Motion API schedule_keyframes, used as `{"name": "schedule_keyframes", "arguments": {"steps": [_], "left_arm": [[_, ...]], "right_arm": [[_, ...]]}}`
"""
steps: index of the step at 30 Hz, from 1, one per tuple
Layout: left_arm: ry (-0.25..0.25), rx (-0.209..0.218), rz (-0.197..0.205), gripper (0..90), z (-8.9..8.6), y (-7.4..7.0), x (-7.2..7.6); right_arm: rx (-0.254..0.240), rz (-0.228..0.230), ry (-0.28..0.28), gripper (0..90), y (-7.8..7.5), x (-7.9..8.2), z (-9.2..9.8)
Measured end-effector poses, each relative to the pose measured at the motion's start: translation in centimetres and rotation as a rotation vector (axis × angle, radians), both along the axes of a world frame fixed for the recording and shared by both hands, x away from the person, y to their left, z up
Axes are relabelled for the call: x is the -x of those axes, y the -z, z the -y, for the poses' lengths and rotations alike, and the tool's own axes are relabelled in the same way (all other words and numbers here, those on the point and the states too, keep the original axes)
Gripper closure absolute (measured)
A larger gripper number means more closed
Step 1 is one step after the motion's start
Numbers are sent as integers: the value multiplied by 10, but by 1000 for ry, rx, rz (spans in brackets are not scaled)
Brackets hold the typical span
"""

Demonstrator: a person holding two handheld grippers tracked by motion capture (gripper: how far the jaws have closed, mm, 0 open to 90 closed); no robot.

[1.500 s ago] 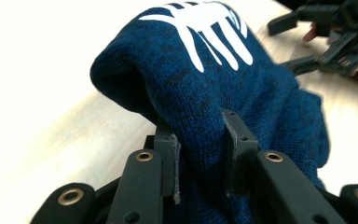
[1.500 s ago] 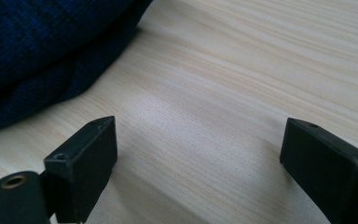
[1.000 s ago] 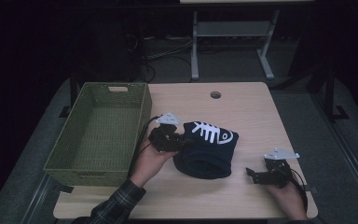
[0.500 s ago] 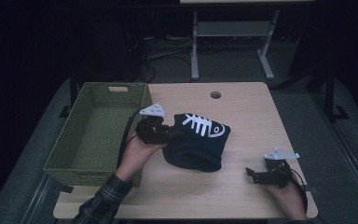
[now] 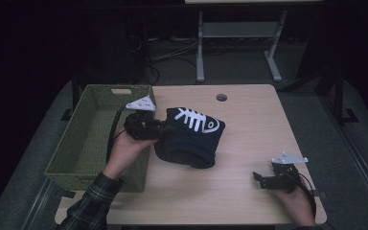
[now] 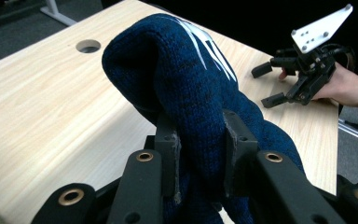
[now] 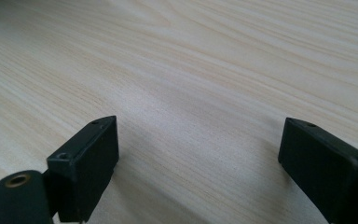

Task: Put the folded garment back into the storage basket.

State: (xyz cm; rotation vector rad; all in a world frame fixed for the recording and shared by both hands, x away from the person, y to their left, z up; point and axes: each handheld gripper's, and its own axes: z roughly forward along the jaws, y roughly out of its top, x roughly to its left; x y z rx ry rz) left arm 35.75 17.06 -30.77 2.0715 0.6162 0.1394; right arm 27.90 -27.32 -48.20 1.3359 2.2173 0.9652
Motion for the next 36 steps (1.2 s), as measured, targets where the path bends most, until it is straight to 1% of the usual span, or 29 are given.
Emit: {"name": "schedule_keyframes", "arguments": {"steps": [3,8,14,22,23,25,27,28,29,32,36], "left_arm": [[-4,5,6,713,-8,-3,-1],[-22,1,22,713,-21,-11,-1],[-49,22,29,713,-37,-18,-1],[-89,33,45,713,-58,-25,-2],[-94,36,46,713,-60,-26,-2],[-99,28,52,713,-63,-28,-1],[-106,35,57,713,-67,-31,0],[-107,29,60,713,-69,-32,1],[-114,32,61,713,-71,-33,2],[-128,19,73,713,-79,-37,4],[-152,23,80,713,-89,-42,9]], "right_arm": [[0,0,0,119,0,0,0],[0,1,2,123,0,0,0],[0,2,2,126,0,0,0],[0,3,4,129,0,0,0],[-1,3,4,130,0,0,0],[-1,3,4,129,0,0,0],[-1,3,4,129,0,0,0],[0,3,4,129,0,0,0],[-1,3,4,129,0,0,0],[0,4,4,130,0,0,0],[0,4,4,129,0,0,0]]}}
